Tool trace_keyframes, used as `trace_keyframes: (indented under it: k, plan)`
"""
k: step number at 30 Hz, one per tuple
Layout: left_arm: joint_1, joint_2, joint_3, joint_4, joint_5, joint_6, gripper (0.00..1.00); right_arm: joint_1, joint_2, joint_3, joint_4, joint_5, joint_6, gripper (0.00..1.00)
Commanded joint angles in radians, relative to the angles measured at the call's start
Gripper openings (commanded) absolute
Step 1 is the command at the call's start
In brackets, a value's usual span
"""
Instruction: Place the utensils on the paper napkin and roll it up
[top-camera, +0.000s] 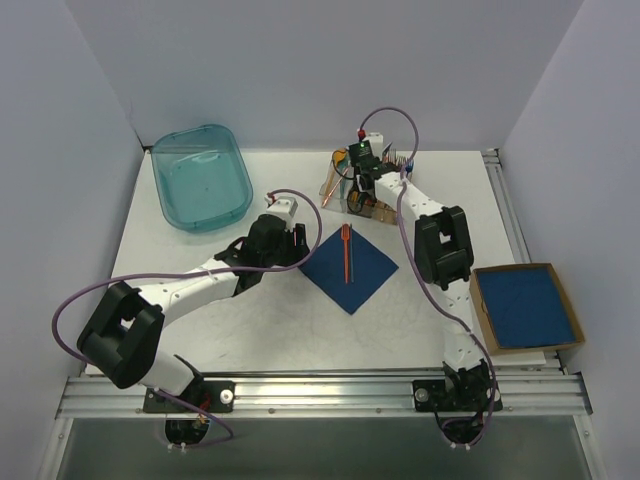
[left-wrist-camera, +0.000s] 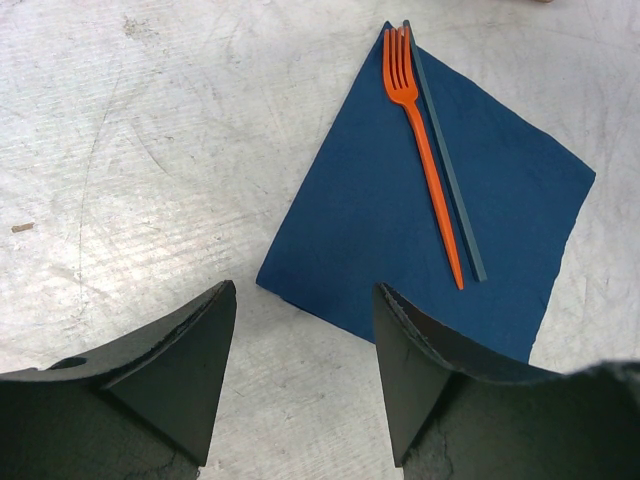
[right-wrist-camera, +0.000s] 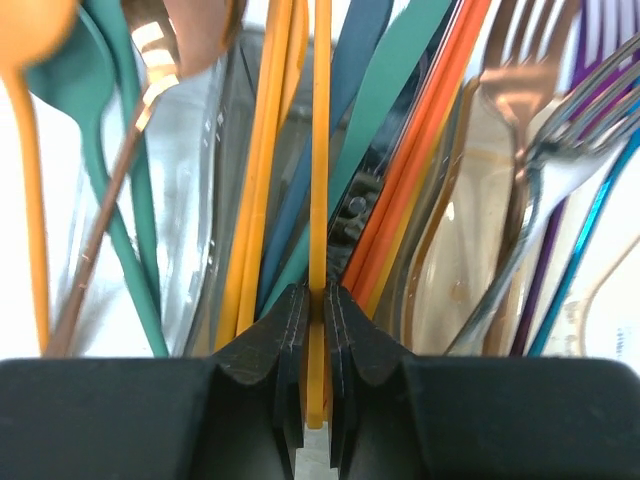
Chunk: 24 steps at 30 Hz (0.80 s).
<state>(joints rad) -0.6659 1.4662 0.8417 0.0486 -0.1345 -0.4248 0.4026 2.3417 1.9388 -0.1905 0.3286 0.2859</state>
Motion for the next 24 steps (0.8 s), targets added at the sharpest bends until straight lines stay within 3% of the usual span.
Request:
trace_keyframes:
  k: [1,10,16,20,24]
  plan:
    - [-0.003,-0.026,0.011,0.030,-0.005,0.017,0.66,-0.007,-0.130,0.009,0.055,0.041,-0.040,0.00]
    - [-0.001,-0.030,0.010,0.030,-0.004,0.018,0.66,0.008,-0.271,-0.087,0.140,-0.013,-0.060,0.00]
    - [-0.001,-0.029,0.013,0.028,-0.002,0.018,0.66,0.070,-0.407,-0.204,-0.001,-0.106,-0.001,0.00]
    - [-0.003,-0.032,0.013,0.027,-0.002,0.018,0.66,0.125,-0.490,-0.357,-0.081,-0.125,0.079,0.00]
    - [-0.003,-0.041,0.010,0.020,-0.008,0.017,0.66,0.162,-0.591,-0.557,-0.043,-0.180,0.153,0.00]
